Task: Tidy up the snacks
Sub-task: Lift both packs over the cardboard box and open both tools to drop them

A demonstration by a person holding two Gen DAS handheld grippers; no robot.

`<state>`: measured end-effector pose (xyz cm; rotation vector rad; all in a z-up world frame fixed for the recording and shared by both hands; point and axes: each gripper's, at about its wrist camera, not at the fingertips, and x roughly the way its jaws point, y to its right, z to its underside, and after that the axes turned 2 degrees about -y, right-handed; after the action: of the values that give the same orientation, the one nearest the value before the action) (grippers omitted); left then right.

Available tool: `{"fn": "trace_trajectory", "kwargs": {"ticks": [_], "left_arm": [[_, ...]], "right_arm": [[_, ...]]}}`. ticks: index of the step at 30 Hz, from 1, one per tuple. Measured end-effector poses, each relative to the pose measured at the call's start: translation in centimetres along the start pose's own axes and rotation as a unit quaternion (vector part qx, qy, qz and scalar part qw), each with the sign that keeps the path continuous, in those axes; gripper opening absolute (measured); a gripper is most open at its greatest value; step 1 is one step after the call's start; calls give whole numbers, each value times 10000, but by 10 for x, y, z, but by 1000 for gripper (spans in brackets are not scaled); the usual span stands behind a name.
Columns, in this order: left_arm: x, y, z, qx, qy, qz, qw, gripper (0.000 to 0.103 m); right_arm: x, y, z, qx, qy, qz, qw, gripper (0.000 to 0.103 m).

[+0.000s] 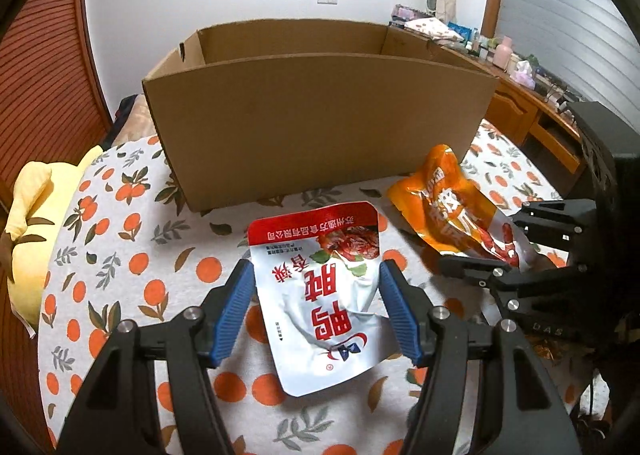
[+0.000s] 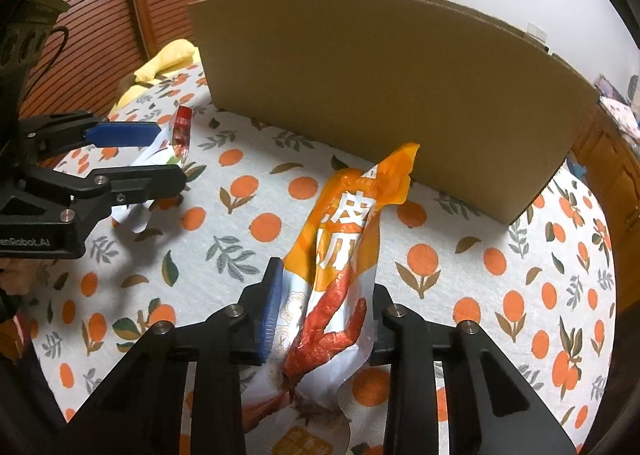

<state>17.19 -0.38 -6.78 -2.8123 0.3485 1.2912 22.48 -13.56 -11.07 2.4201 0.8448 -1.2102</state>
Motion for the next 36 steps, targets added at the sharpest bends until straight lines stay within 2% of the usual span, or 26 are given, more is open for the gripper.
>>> {"fn": "trace_trajectory", "kwargs": {"ticks": [9, 19, 28, 36], "left_arm": [[-26, 8, -15, 104, 319, 84, 9994, 63], [-48, 9, -39, 208, 650, 131, 9976, 64], [-61, 3, -61, 293, 920, 100, 9953, 64], [-68, -3, -96, 422, 1165, 51, 9923, 64]], "right_arm": [[-39, 10, -6, 214, 450, -29, 9988, 31], [-82, 6, -17, 122, 880, 0, 9960, 31], [-101, 5, -32, 31, 1145, 58, 9934, 31], [-112, 14, -56, -87, 1350, 150, 9907, 31]]}}
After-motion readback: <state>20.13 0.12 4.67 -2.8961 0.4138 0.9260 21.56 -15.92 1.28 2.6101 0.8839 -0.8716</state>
